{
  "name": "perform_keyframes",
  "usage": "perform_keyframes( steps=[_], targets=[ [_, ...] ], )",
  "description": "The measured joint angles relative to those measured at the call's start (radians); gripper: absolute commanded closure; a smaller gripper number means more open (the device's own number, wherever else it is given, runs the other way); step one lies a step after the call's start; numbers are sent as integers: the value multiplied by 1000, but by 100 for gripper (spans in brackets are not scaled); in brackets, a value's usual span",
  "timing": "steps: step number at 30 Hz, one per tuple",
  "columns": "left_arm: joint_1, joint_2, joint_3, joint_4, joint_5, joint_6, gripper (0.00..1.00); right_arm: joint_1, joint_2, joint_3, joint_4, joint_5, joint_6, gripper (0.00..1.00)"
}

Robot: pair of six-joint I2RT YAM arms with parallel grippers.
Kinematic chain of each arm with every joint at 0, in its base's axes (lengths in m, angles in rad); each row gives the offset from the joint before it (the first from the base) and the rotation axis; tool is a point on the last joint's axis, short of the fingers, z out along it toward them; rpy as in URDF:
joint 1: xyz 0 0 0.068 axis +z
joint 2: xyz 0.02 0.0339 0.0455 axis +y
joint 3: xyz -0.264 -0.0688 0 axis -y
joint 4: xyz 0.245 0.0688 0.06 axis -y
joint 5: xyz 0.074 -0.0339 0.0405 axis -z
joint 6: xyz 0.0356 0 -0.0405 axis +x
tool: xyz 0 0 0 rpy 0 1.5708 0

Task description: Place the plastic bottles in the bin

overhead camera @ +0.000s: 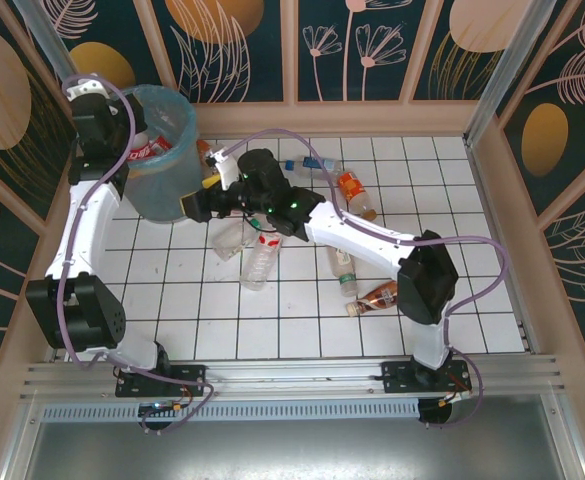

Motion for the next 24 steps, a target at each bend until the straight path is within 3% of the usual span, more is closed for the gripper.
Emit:
perform_keyframes(
  steps=[2, 3, 5, 6, 24],
  targets=[
    [0, -5, -9, 11, 4, -3, 83, 0, -8, -3, 6, 3, 0, 16],
    [0, -5, -11, 18, 5, -3, 78, 0, -14, -6, 8, 7, 0, 16],
    [1, -6, -11, 25, 7, -3, 50, 0, -21, -6, 13, 12, 0, 16],
    [1, -8, -11, 26, 7, -4, 44, 0, -24, -6, 18, 14, 0, 16],
    [6, -18, -11, 27, 6, -9, 46, 2, -29, -6, 23, 18, 3, 17]
  ],
)
